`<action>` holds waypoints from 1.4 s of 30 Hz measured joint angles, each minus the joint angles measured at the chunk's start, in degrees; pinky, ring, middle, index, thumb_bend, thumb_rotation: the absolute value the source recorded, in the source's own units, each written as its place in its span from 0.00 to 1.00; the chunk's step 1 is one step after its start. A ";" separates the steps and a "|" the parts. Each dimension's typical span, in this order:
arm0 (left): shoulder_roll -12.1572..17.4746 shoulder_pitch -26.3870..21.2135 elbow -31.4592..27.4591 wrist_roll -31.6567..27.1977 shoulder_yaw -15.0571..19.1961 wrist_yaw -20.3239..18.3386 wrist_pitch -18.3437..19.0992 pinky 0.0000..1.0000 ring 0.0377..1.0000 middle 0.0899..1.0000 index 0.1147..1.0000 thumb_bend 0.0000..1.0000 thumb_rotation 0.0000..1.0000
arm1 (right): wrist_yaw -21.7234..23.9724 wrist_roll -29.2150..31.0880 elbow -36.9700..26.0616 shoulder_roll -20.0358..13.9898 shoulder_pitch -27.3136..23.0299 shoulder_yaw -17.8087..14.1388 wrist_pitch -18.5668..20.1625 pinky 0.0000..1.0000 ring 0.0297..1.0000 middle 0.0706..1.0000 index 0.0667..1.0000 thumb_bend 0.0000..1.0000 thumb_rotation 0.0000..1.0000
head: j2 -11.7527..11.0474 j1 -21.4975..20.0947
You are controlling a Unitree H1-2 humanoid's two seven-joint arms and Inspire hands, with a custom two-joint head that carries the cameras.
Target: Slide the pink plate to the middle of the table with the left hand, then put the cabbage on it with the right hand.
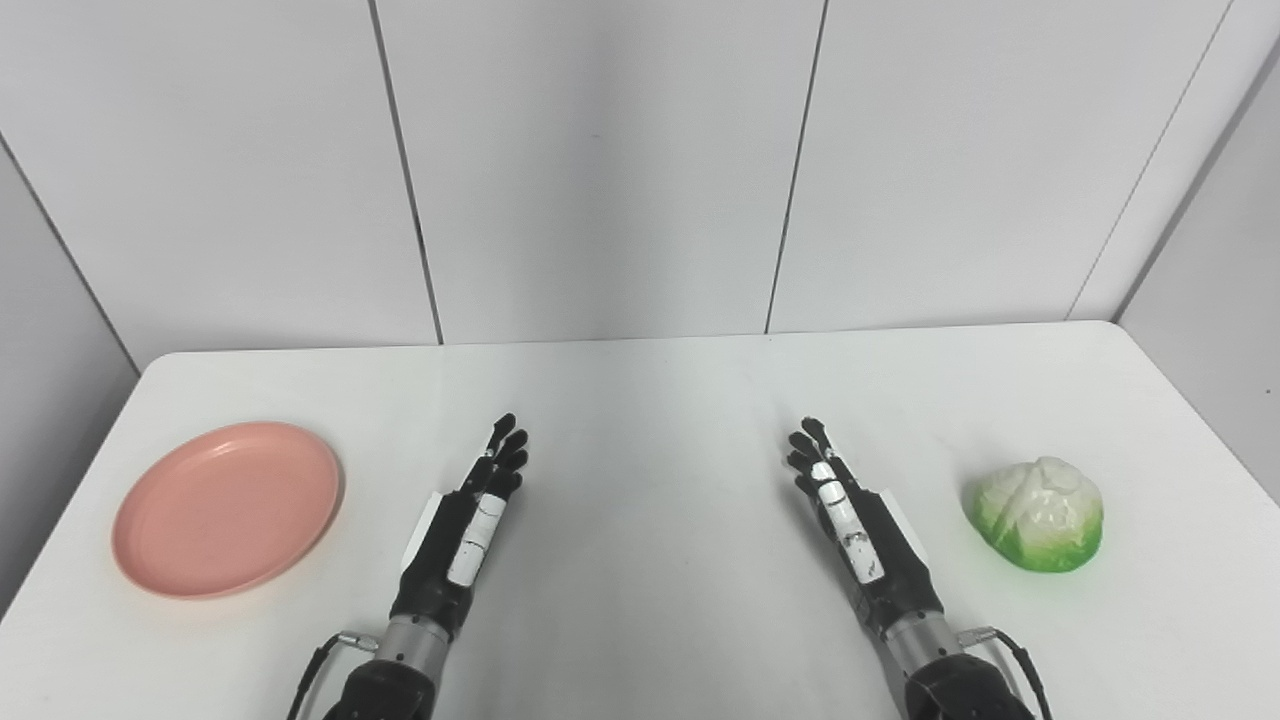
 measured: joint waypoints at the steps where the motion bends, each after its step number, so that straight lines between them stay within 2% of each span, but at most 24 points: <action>1: 0.00 0.00 0.00 0.00 0.00 0.00 -0.04 0.95 0.96 0.97 0.96 0.89 1.00 | 0.06 0.03 -0.01 0.00 0.00 0.04 0.00 0.99 0.97 0.97 1.00 0.39 1.00 | 0.00 0.00; 12: -0.05 -0.01 -0.02 0.11 -0.29 0.09 0.07 0.97 0.97 0.97 0.96 0.91 1.00 | 0.21 0.25 -0.01 -0.16 0.00 -0.10 0.00 0.98 0.95 0.95 0.98 0.40 1.00 | -0.18 2.29; 13: -0.07 -0.03 -0.02 0.11 -0.39 0.12 0.07 0.98 0.97 0.97 0.96 0.91 1.00 | 0.21 0.31 -0.01 -0.16 0.00 -0.12 0.00 0.98 0.95 0.95 0.98 0.40 1.00 | -0.44 4.03; 14: -0.08 -0.05 -0.01 0.11 -0.46 0.13 0.08 0.98 0.97 0.98 0.97 0.90 1.00 | 0.21 0.32 0.00 -0.19 0.00 -0.13 0.00 0.98 0.95 0.96 0.98 0.39 1.00 | -0.44 4.04; 16: -0.13 -0.14 0.07 0.09 -0.52 0.12 0.08 0.99 0.98 0.99 0.97 0.89 1.00 | 0.29 0.29 0.00 -0.34 0.00 -0.15 0.00 0.99 0.96 0.95 0.98 0.37 1.00 | -0.96 8.41; 18: -0.22 -0.36 0.42 0.11 -0.63 0.11 0.01 1.00 0.99 0.99 0.98 0.88 1.00 | 0.83 0.74 0.02 -0.70 0.00 -0.36 0.00 1.00 0.97 0.96 0.99 0.35 1.00 | -0.97 8.44; 20: -0.30 -0.70 1.02 0.35 -0.91 0.25 -0.35 1.00 0.99 0.99 0.98 0.88 1.00 | 1.46 1.85 0.10 -1.06 0.01 -0.76 0.00 1.00 0.97 0.97 1.00 0.34 1.00 | -1.40 12.38; 22: -0.48 -1.43 2.14 1.40 -1.31 0.66 -1.19 0.99 0.99 0.99 0.98 0.88 1.00 | 1.93 2.58 0.11 -1.30 0.01 -1.04 0.00 1.00 0.98 0.98 1.00 0.34 1.00 | -1.41 12.39; 24: -0.79 -2.39 3.50 2.43 -1.66 1.34 -1.85 0.99 0.98 0.99 0.97 0.90 1.00 | 2.48 3.15 0.06 -1.54 0.01 -1.15 0.11 1.00 0.99 1.00 1.00 0.33 1.00 | -1.93 16.15; 26: -1.42 -3.54 4.93 3.17 -1.70 2.20 -2.28 0.98 0.98 0.99 0.97 0.90 1.00 | 2.84 3.41 -0.30 -2.00 0.00 -1.12 0.57 1.00 1.00 1.00 1.00 0.31 1.00 | -1.93 16.17; 27: -1.70 -3.90 5.50 3.50 -1.68 2.47 -2.43 0.98 0.98 0.99 0.97 0.90 1.00 | 3.20 3.57 -0.39 -2.22 -0.01 -1.13 0.67 1.00 1.00 1.00 1.00 0.30 1.00 | -2.02 18.26; 36: -2.19 -4.56 6.25 8.24 -2.68 6.31 -2.87 0.91 0.93 0.95 0.95 0.83 1.00 | 3.76 5.49 -0.55 -2.94 -0.36 -1.67 1.46 1.00 1.00 1.00 1.00 0.28 1.00 | -1.67 19.69; 39: -2.12 -4.57 6.25 11.09 -3.63 7.68 -3.42 0.90 0.92 0.95 0.95 0.83 1.00 | 3.83 5.65 -0.60 -3.07 -0.39 -1.65 1.64 1.00 1.00 1.00 1.00 0.27 1.00 | -1.67 19.16; 42: -2.14 -4.62 6.32 11.10 -3.57 7.69 -3.57 0.91 0.93 0.96 0.96 0.85 1.00 | 3.80 5.67 -1.22 -3.07 -0.40 -1.63 2.58 1.00 1.00 1.00 1.00 0.26 1.00 | -1.67 18.90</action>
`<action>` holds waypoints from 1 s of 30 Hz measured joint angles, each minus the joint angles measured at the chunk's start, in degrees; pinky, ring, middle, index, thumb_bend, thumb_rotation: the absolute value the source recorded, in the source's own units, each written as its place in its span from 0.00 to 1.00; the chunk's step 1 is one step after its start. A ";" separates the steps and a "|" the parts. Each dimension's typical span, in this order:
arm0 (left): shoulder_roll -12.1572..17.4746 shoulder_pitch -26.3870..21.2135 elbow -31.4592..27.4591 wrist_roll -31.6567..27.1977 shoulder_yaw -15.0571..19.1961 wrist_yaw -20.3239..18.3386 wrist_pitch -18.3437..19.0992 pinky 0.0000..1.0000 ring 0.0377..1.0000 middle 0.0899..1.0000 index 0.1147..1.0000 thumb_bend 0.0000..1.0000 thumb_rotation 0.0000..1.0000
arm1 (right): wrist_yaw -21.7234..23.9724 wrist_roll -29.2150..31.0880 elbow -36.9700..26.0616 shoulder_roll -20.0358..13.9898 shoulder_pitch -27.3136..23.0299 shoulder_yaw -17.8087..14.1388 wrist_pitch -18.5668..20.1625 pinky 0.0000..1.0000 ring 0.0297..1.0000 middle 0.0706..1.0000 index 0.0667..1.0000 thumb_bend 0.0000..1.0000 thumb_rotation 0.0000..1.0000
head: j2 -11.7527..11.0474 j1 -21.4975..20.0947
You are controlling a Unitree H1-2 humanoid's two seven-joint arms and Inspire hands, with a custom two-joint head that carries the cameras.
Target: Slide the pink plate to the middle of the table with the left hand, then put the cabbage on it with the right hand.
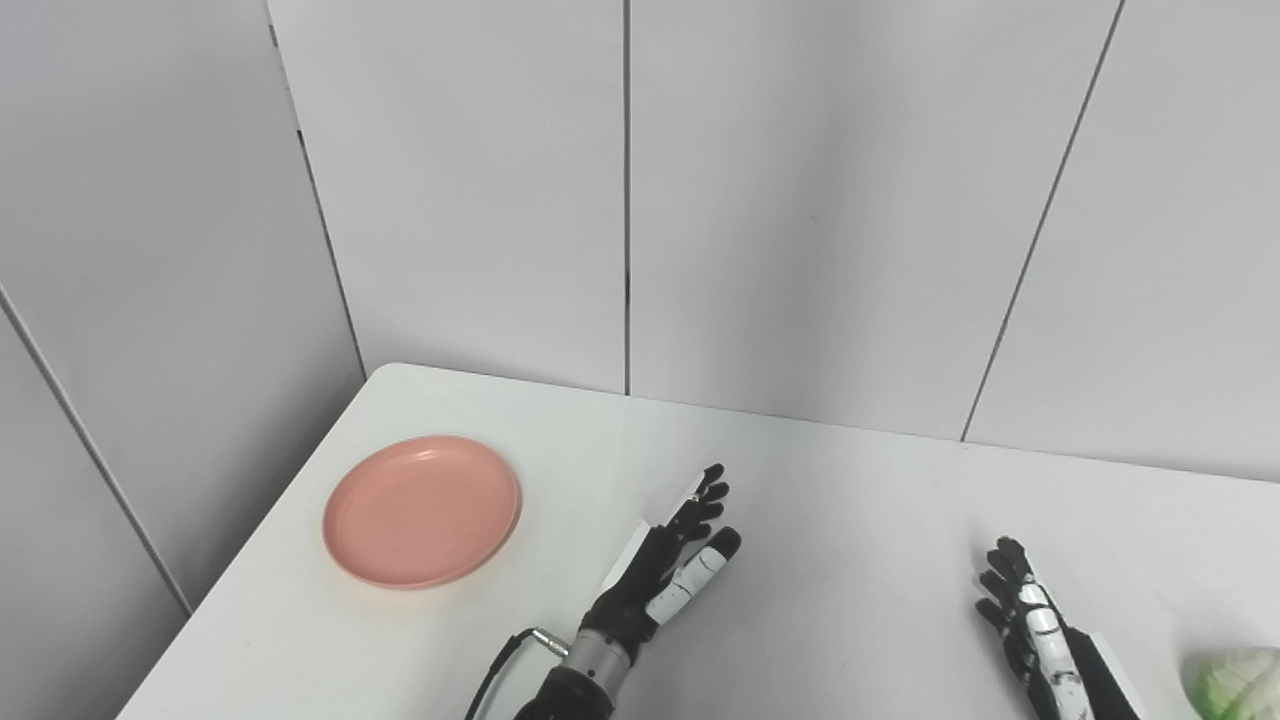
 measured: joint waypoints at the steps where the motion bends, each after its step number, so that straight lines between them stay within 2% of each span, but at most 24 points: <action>1: -0.01 -0.01 0.01 -0.02 0.02 -0.03 0.03 0.92 0.94 0.96 0.96 0.86 1.00 | -0.02 0.01 -0.52 0.00 0.00 0.00 0.76 1.00 1.00 1.00 1.00 0.24 1.00 | 0.00 -0.09; 4: -0.08 -0.06 0.05 -0.73 0.35 -0.39 0.06 0.94 0.95 0.96 0.95 0.86 1.00 | -0.20 -0.08 -1.30 0.02 -0.06 0.01 2.13 1.00 1.00 1.00 1.00 0.21 1.00 | -0.09 -0.18; 13: -0.85 -1.55 2.57 -3.44 1.77 -1.17 -0.41 0.94 0.95 0.97 0.96 0.84 1.00 | -0.20 -1.36 -1.21 0.04 -0.34 0.18 2.21 1.00 1.00 1.00 1.00 0.16 1.00 | -0.88 -0.35; 19: -1.17 -2.19 3.50 -7.25 2.82 -3.63 -1.11 0.96 0.98 1.00 0.98 0.89 1.00 | -0.41 -1.83 -1.12 0.39 -0.62 0.18 2.20 1.00 1.00 1.00 1.00 0.12 1.00 | -1.76 -0.35; 22: -1.17 -1.63 2.21 -7.52 2.68 -4.12 -1.07 0.96 0.98 1.00 0.99 0.87 1.00 | -0.41 -2.38 -1.12 0.39 -0.84 0.32 2.19 1.00 1.00 1.00 1.00 0.12 1.00 | -2.02 -0.27; 23: -1.21 -1.31 1.46 -7.57 2.56 -4.29 -0.99 0.97 0.99 1.00 0.99 0.93 1.00 | -0.36 -2.42 -1.12 0.39 -0.88 0.35 2.19 1.00 1.00 1.00 1.00 0.12 1.00 | -2.02 -0.26; 25: -1.76 -0.31 -0.83 -8.94 2.74 -4.94 0.04 0.99 0.99 1.00 0.97 0.96 1.00 | -0.21 -2.52 -1.13 0.36 -1.01 0.46 2.22 1.00 1.00 1.00 1.00 0.12 1.00 | -2.11 -0.18; 30: -3.54 4.21 -8.14 -13.01 3.74 -5.97 2.84 1.00 1.00 1.00 1.00 0.91 0.99 | -0.14 -2.18 -1.18 0.36 -1.17 0.45 2.27 1.00 1.00 1.00 1.00 0.11 1.00 | -2.37 0.09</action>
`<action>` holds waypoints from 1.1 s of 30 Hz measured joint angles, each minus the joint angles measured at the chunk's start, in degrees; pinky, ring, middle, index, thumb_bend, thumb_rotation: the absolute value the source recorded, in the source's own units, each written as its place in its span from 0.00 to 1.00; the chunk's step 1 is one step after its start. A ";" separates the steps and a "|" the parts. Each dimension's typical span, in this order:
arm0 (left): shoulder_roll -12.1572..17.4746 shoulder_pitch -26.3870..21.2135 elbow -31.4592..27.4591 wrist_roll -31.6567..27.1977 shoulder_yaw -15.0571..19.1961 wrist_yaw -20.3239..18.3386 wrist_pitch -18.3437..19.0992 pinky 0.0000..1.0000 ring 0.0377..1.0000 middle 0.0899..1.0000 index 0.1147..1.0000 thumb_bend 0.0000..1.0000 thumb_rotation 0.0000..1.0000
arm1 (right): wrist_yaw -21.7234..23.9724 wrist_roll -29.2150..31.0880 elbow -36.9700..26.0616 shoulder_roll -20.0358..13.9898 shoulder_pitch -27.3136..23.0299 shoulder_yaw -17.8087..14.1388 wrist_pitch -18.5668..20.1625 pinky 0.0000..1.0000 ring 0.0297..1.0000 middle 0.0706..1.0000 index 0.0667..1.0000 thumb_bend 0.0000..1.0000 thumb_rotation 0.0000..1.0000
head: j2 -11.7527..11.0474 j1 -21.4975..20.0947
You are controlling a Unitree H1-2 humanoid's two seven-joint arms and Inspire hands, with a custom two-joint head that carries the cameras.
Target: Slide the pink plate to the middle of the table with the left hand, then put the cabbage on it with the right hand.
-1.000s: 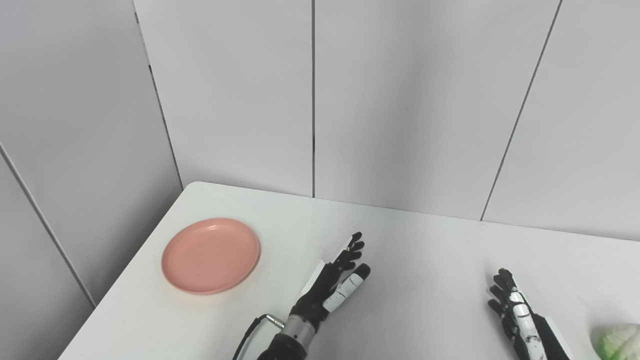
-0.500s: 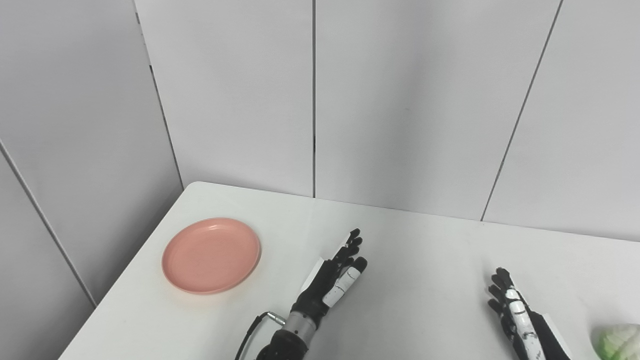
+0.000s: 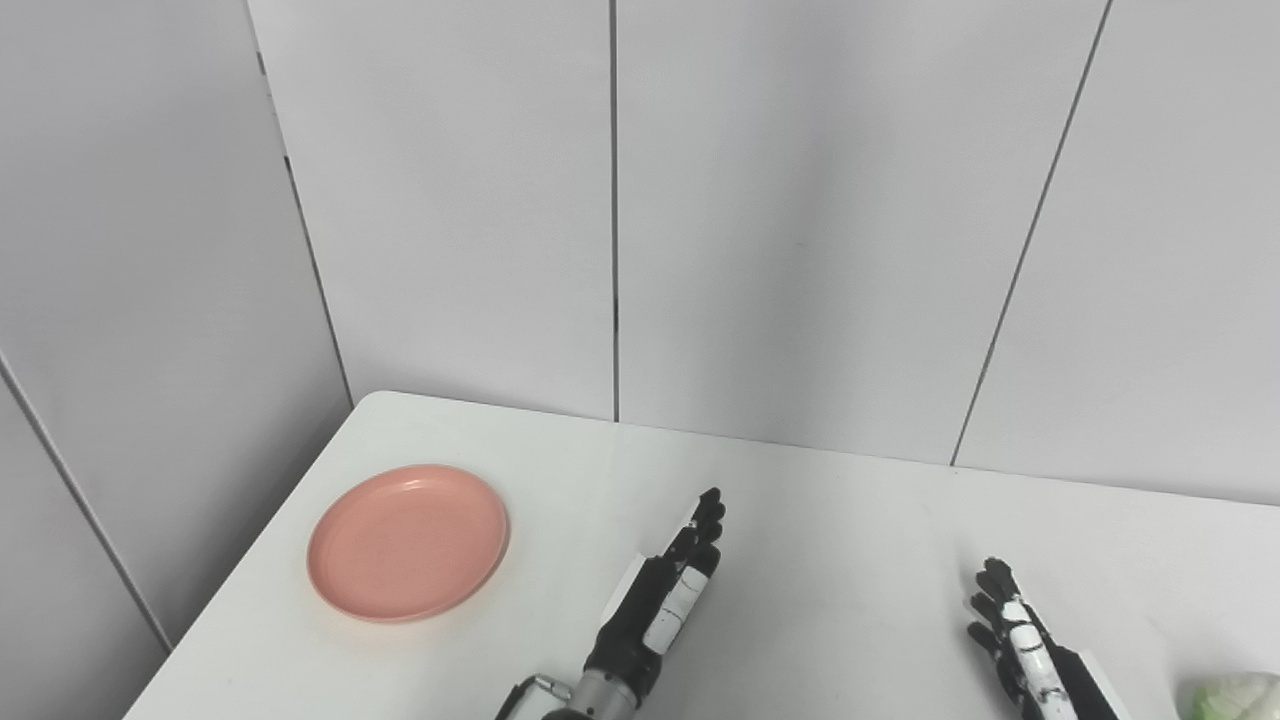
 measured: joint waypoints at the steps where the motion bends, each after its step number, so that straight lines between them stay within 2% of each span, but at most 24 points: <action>1: 0.06 0.86 -1.23 -0.71 -0.06 -0.84 0.62 1.00 1.00 1.00 1.00 0.91 0.98 | 0.03 0.15 -0.02 -0.01 0.00 -0.01 0.00 1.00 1.00 1.00 1.00 0.10 1.00 | 0.00 0.00; 4: 0.61 2.52 -6.56 -1.94 0.81 -1.63 3.39 1.00 0.99 1.00 1.00 0.89 0.99 | 0.04 0.48 -0.04 -0.08 0.00 -0.07 0.00 1.00 1.00 1.00 1.00 0.09 1.00 | -0.18 0.53; 8: 1.22 2.59 -17.14 -2.09 1.99 -1.12 6.81 0.99 0.98 0.99 1.00 0.89 0.99 | 0.05 0.71 -0.06 -0.20 0.01 -0.07 0.02 1.00 1.00 1.00 1.00 0.10 1.00 | -0.53 0.97; 13: 0.96 2.77 -23.88 -4.45 3.74 -0.64 9.84 0.96 0.97 0.98 0.98 0.91 0.98 | 0.22 0.48 -0.03 -0.59 -0.07 0.15 0.03 1.00 1.00 1.00 1.00 0.12 1.00 | -0.79 1.32; 20: 2.95 2.81 -32.63 -6.92 7.09 0.35 15.38 1.00 0.99 1.00 1.00 0.89 1.00 | 0.42 1.28 0.29 -0.61 -0.22 -0.04 0.27 1.00 1.00 1.00 1.00 0.11 1.00 | -0.97 2.81; 27: 4.07 2.62 -34.56 -6.98 10.59 2.63 14.53 0.97 0.96 0.97 0.97 0.88 0.98 | 1.82 1.19 0.87 -1.43 -0.56 -0.19 -0.09 1.00 1.00 1.00 1.00 0.16 1.00 | -0.71 3.51; 33: 7.49 1.63 -34.51 -8.91 14.33 3.31 12.79 1.00 0.98 0.99 0.99 0.89 1.00 | 2.32 2.47 1.72 -1.43 -0.65 -0.58 -0.18 1.00 1.00 1.00 1.00 0.12 1.00 | -0.53 3.69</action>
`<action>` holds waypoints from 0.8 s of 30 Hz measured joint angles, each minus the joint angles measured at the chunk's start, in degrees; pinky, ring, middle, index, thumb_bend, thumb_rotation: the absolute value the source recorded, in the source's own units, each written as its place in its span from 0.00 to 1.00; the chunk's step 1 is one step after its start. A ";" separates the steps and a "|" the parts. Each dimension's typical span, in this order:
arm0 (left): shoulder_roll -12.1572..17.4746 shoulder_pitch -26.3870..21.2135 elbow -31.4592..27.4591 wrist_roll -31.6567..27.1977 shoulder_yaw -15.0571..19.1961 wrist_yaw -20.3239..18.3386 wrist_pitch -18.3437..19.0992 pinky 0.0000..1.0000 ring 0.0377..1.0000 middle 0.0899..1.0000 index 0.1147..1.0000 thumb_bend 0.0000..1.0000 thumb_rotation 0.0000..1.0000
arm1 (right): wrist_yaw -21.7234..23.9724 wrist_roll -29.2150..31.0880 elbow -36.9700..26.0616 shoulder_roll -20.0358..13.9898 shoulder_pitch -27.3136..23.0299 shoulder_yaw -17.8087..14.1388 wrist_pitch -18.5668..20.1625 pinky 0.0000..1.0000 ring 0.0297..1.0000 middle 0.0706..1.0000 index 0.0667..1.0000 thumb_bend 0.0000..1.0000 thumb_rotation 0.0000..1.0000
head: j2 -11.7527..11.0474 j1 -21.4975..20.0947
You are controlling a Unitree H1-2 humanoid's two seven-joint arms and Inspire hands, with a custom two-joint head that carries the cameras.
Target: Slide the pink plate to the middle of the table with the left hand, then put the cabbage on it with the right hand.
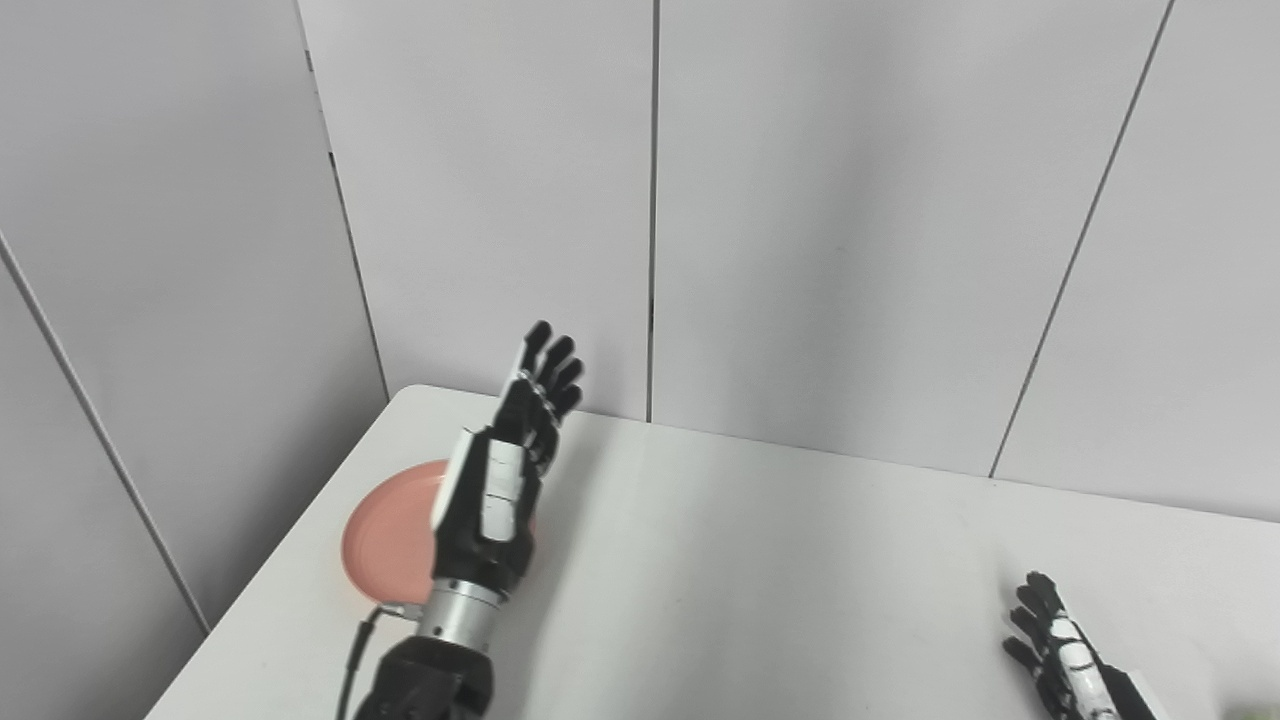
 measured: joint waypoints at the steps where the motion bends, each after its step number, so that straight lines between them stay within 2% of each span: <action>1: 0.43 -0.13 -0.16 -0.50 0.81 0.45 0.00 1.00 0.98 0.99 0.99 0.89 1.00 | 0.01 0.16 0.00 0.00 0.00 -0.04 0.01 1.00 1.00 1.00 1.00 0.13 1.00 | 0.09 0.09; 10: 0.79 -0.40 -1.07 -2.16 5.02 3.38 0.00 0.97 0.98 0.98 0.98 0.87 0.98 | 0.14 0.50 -0.12 -0.06 0.00 -0.20 0.00 1.00 1.00 1.00 1.00 0.14 1.00 | 0.35 0.61; 13: 1.88 -0.51 -0.97 -3.30 6.71 3.70 -0.23 0.97 0.97 0.97 0.98 0.87 0.97 | 1.00 0.94 0.17 -0.41 0.00 -0.23 -0.05 1.00 1.00 1.00 1.00 0.17 1.00 | 0.44 0.79; 24: 4.65 -1.92 4.34 -5.60 12.44 5.25 -3.45 0.97 0.96 0.95 0.95 0.88 0.99 | 1.48 0.90 0.06 -0.77 -0.01 -0.60 -0.04 1.00 1.00 1.00 1.00 0.22 1.00 | 0.88 1.23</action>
